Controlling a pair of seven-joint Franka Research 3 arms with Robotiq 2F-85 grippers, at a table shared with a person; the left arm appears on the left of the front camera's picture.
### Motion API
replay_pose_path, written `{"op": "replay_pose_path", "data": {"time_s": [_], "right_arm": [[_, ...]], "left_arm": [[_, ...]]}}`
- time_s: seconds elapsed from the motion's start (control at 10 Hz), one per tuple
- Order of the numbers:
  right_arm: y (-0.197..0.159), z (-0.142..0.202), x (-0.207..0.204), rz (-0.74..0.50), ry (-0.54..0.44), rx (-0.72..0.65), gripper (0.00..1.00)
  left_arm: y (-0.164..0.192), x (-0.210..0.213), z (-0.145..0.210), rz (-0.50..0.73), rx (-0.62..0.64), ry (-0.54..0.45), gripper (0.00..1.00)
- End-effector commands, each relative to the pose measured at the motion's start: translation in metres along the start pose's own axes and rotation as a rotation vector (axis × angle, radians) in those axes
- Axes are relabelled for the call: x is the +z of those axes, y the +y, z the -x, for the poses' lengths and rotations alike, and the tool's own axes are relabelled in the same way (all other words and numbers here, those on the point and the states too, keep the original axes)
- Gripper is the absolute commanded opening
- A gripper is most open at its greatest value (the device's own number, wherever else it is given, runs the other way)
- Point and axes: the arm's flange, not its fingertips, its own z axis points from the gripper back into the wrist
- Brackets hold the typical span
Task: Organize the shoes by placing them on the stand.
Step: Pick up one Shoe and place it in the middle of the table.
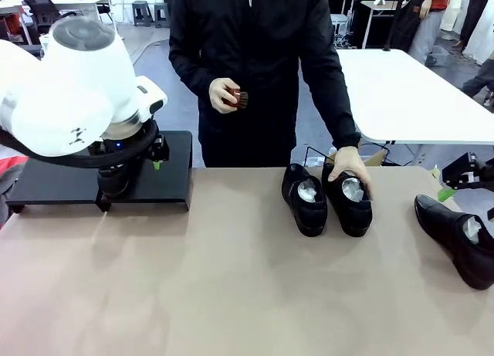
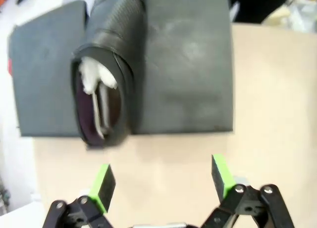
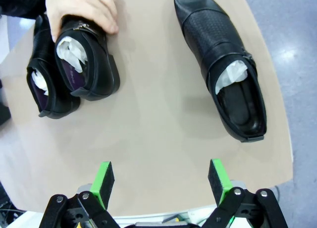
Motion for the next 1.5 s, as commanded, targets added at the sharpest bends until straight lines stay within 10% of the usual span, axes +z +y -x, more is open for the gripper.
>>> {"op": "replay_pose_path", "data": {"time_s": [0.0, 0.2, 0.3, 0.7, 1.0, 1.4], "right_arm": [[0.0, 0.0, 0.0, -0.005, 0.0, 0.004, 1.0], [0.0, 0.0, 0.0, -0.005, 0.0, 0.004, 1.0], [0.0, 0.0, 0.0, -0.005, 0.0, 0.004, 1.0], [0.0, 0.0, 0.0, -0.005, 0.0, 0.004, 1.0], [0.0, 0.0, 0.0, -0.005, 0.0, 0.004, 1.0], [0.0, 0.0, 0.0, 0.0, 0.0, 0.0, 1.0]], "left_arm": [[0.011, 0.043, 0.016, 0.068, 0.019, 0.066, 1.0], [0.023, 0.045, 0.013, -0.06, 0.201, 0.152, 1.0], [-0.005, 0.046, 0.023, 0.054, 0.031, 0.08, 1.0], [-0.014, 0.07, 0.063, 0.064, 0.025, 0.115, 1.0], [-0.007, 0.076, 0.129, 0.193, 0.258, 0.299, 1.0], [-0.019, 0.072, 0.132, 0.172, 0.217, 0.322, 1.0]]}}
